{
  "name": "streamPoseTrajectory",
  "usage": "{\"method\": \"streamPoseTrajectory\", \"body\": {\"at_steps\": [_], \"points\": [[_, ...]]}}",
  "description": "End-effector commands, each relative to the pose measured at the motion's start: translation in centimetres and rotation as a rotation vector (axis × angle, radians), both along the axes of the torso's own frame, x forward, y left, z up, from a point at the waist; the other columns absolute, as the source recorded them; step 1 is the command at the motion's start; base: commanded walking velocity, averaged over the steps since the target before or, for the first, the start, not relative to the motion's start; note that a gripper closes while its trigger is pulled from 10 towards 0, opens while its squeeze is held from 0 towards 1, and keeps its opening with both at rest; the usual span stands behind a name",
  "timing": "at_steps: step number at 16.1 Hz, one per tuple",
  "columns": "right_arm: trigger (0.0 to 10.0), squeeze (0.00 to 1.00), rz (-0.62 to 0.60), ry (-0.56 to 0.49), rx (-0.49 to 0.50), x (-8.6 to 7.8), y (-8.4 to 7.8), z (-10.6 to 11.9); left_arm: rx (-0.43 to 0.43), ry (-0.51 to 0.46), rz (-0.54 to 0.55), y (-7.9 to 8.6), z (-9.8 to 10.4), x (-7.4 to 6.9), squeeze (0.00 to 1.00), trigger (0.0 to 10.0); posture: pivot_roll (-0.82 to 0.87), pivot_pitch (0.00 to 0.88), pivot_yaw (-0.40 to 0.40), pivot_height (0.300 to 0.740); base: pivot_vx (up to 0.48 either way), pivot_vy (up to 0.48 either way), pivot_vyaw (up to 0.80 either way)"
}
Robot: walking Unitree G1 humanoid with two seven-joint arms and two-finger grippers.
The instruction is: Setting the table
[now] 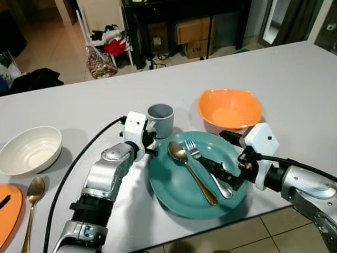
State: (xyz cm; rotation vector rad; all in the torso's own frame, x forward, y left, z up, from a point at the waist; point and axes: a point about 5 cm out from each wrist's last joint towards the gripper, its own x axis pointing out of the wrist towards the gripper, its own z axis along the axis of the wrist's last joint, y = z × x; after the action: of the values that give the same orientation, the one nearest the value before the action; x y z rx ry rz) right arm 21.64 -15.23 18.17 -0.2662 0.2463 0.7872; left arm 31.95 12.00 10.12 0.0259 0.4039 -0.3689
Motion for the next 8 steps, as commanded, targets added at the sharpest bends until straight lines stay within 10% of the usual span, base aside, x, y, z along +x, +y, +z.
{"method": "streamPoseTrajectory", "body": {"at_steps": [1, 8], "points": [[10.0, 0.0, 0.026, 0.009, 0.0, -0.4, 0.2, 0.0, 0.004, -0.025, 0.021, 0.5, 0.3, 0.3, 1.0, 10.0, -0.2, 0.0, 0.116, 0.74, 0.0, 0.0, 0.0], [10.0, 0.0, 0.03, 0.029, 0.013, -0.7, 0.1, -0.1, -0.007, -0.074, 0.009, 1.7, 1.2, -1.3, 1.0, 10.0, -0.19, 0.0, 0.116, 0.74, 0.0, 0.0, 0.0]]}}
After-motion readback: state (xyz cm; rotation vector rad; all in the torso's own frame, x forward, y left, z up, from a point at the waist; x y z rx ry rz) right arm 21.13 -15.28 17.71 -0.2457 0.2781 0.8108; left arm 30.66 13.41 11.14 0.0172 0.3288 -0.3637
